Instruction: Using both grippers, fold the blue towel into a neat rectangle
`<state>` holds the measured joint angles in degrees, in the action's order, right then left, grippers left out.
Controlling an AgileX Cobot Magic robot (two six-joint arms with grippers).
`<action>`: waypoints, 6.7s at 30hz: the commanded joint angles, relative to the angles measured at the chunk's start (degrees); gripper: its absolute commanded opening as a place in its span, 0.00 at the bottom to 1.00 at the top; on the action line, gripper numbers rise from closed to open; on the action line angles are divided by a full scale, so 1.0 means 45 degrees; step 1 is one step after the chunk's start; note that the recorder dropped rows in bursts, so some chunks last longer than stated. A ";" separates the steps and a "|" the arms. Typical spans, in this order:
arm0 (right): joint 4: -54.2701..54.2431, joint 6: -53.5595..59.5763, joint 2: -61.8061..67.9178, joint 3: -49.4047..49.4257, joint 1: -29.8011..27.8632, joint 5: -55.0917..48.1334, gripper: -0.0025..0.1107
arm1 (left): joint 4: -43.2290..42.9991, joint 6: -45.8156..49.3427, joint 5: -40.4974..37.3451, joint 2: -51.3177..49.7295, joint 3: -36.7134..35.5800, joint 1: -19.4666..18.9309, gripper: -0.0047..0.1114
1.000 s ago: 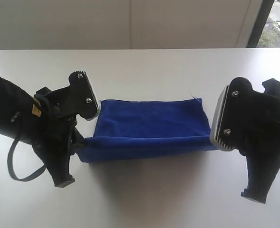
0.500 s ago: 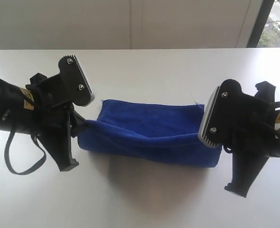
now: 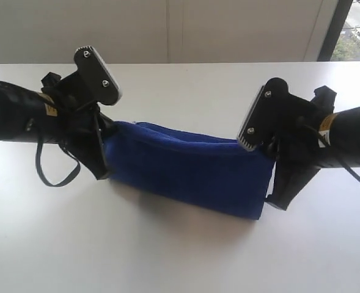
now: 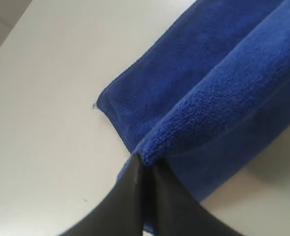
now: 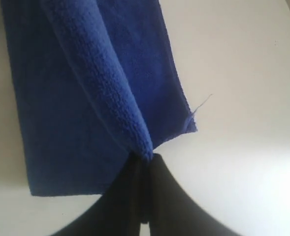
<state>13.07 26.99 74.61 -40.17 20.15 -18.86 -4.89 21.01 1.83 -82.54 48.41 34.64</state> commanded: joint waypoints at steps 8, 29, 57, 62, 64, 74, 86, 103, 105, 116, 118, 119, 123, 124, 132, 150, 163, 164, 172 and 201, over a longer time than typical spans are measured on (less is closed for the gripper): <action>0.0143 -0.0131 0.1913 -0.0616 -0.0968 0.1296 0.02 | -0.0010 0.0294 0.0920 -0.2490 0.2209 -0.0468 0.04; 0.0143 -0.0683 0.6027 -0.1991 -0.2159 0.3886 0.02 | 0.0016 0.0265 0.2285 -0.5890 0.4110 -0.0917 0.04; -0.2263 -0.0859 0.6259 -0.2076 -0.2579 0.6587 0.49 | 0.0215 0.0375 0.2217 -0.5853 0.4110 -0.1451 0.64; -0.2801 -0.0889 0.5158 -0.2076 -0.2597 0.5424 0.25 | 0.0215 0.0375 0.1129 -0.4780 0.4110 -0.1507 0.58; -0.2828 -0.1277 0.4558 -0.2076 -0.2597 0.4797 0.14 | 0.0215 0.0375 0.0089 -0.4261 0.4110 -0.1597 0.48; -0.4100 -0.2817 0.3347 -0.2643 -0.2055 0.0494 0.02 | 0.1302 -0.2062 -0.3200 -0.3826 0.4033 -0.2061 0.04; -0.8366 -0.0269 0.6331 -0.5572 -0.1813 -0.3031 0.02 | 0.4072 -0.2062 -0.3360 -0.5673 0.4007 -0.2061 0.04; -0.8204 -0.0957 0.8395 -0.5600 -0.2233 0.1268 0.02 | 0.3824 -0.1280 -0.5033 -0.5798 0.4007 -0.2061 0.04; -0.8187 -0.0957 0.8614 -0.5600 -0.2387 0.1487 0.02 | 0.3824 -0.1280 -0.5155 -0.5798 0.4007 -0.2061 0.04; -0.8277 -0.1035 0.8427 -0.5628 -0.2597 0.2300 0.02 | 0.3824 -0.1280 -0.5402 -0.5798 0.4007 -0.2061 0.04; -0.8277 -0.1035 0.7890 -0.5628 -0.2597 0.1826 0.02 | 0.3824 -0.1280 -0.5437 -0.5612 0.4007 -0.2061 0.04; -0.8277 -0.1035 0.7577 -0.5628 -0.2597 0.1561 0.02 | 0.3824 -0.1280 -0.5456 -0.5457 0.4007 -0.2061 0.04; -0.8419 -0.1035 0.6470 -0.5628 -0.2570 -0.0425 0.02 | 0.3824 -0.1389 -0.5546 -0.4555 0.4007 -0.2061 0.04; -0.8479 -0.1035 0.6313 -0.5628 -0.2570 -0.0853 0.02 | 0.3824 -0.1389 -0.5546 -0.4331 0.4007 -0.2061 0.04; -0.8973 -0.1035 0.6052 -0.5059 -0.1469 -0.2673 0.02 | 0.3984 -0.1389 -0.4136 -0.4128 0.4007 -0.2061 0.04; -0.7244 -0.2858 0.8190 -0.3849 -0.1209 -0.0166 0.02 | 0.4383 -0.1981 -0.5509 -0.6109 0.4007 -0.2061 0.04; -0.6296 -0.2244 0.8160 -0.4157 -0.1673 -0.0386 0.02 | 0.3103 -0.3384 -0.5953 -0.4966 0.3496 -0.2061 0.04; -0.6296 -0.2244 0.8099 -0.4222 -0.1673 -0.0476 0.02 | 0.3053 -0.3384 -0.5814 -0.4744 0.3496 -0.2061 0.04; -0.6464 -0.2378 0.7146 -0.4421 -0.1673 -0.0481 0.02 | 0.3055 -0.3384 -0.3799 -0.4157 0.3496 -0.2061 0.04; -0.6512 -0.3195 0.8147 -0.4421 -0.1691 0.1567 0.02 | 0.5804 -0.3284 -0.1704 -0.6447 0.3496 -0.1064 0.04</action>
<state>-16.29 12.98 111.10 -59.83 13.01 -12.86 20.31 6.36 -3.96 -110.91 64.37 29.73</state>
